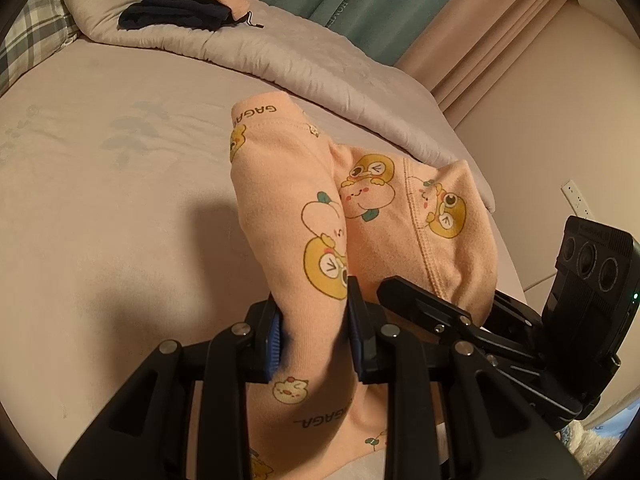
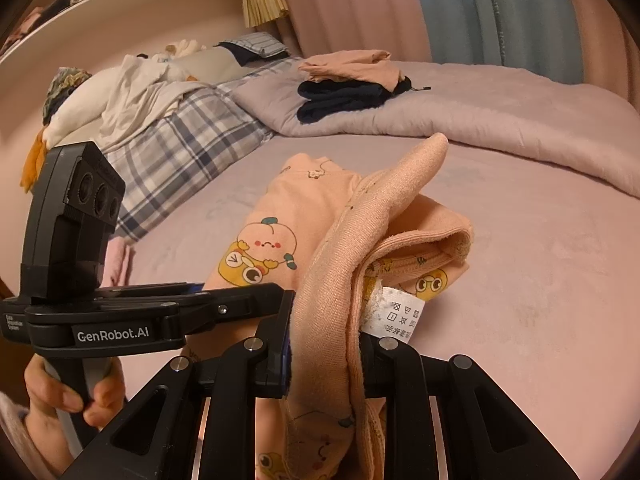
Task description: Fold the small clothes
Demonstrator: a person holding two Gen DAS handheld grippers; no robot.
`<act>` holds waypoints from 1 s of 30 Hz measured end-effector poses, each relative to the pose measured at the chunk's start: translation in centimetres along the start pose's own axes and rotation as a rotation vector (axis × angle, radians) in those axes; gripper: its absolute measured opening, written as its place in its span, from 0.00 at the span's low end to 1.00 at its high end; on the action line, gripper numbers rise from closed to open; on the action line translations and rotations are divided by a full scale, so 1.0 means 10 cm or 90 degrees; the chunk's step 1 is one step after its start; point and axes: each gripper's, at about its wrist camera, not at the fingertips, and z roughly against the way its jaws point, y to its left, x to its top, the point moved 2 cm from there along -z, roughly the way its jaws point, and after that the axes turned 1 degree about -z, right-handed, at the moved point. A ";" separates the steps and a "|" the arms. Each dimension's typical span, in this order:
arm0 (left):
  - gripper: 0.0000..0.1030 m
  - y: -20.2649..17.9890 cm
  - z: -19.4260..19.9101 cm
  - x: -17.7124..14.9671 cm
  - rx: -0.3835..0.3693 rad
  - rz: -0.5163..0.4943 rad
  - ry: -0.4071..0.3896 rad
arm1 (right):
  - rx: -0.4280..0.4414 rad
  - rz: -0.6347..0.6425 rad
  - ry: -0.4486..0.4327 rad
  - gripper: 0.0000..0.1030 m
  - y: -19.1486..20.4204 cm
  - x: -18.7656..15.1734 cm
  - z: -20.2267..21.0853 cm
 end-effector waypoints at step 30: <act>0.27 0.22 -0.18 0.11 0.000 0.023 0.007 | 0.018 -0.044 0.003 0.24 -0.24 0.05 -0.20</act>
